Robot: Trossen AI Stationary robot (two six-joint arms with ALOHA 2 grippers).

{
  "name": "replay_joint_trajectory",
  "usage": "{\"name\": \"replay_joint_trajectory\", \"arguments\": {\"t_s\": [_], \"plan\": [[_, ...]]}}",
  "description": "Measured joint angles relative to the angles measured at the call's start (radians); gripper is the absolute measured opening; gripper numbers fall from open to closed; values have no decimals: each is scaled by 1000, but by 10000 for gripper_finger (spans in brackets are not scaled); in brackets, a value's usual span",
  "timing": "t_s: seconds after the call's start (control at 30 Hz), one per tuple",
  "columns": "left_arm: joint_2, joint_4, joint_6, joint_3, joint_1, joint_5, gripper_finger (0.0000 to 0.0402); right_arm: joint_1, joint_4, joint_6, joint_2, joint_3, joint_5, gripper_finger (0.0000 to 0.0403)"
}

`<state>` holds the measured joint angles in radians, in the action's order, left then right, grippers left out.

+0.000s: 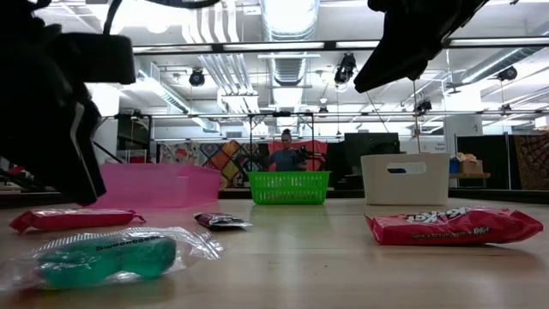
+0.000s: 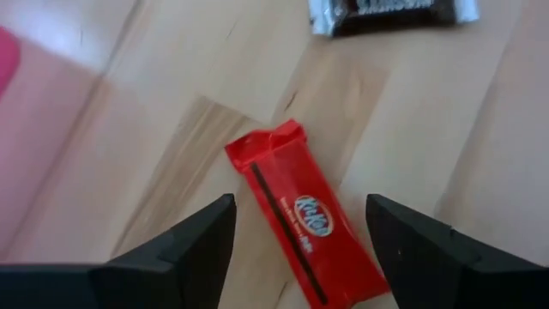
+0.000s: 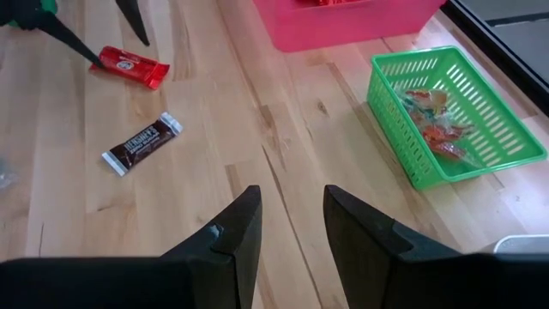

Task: Sort candy
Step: Put the red chocolate bar into the pink bin

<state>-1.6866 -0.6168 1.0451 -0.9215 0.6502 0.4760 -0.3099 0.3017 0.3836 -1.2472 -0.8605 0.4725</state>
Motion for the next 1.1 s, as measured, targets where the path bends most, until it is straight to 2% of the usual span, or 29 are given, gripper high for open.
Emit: {"name": "replay_joint_trajectory", "arguments": {"t_s": [0.23,0.37,0.5,0.77,0.87,1.1], "plan": [[-40,-8,53,5,2,-27,242,0,-1,1,0,1,0,121],[-61,3,64,5,2,-45,226,0,-1,2,0,4,0,121],[-79,15,67,3,3,-47,188,0,-1,10,0,6,0,121],[-81,16,56,3,3,-51,85,0,-2,10,0,13,0,121],[-74,15,52,4,3,-49,71,0,-2,10,0,14,0,121],[-16,9,14,10,0,-73,70,0,-2,10,0,15,0,121]]}}
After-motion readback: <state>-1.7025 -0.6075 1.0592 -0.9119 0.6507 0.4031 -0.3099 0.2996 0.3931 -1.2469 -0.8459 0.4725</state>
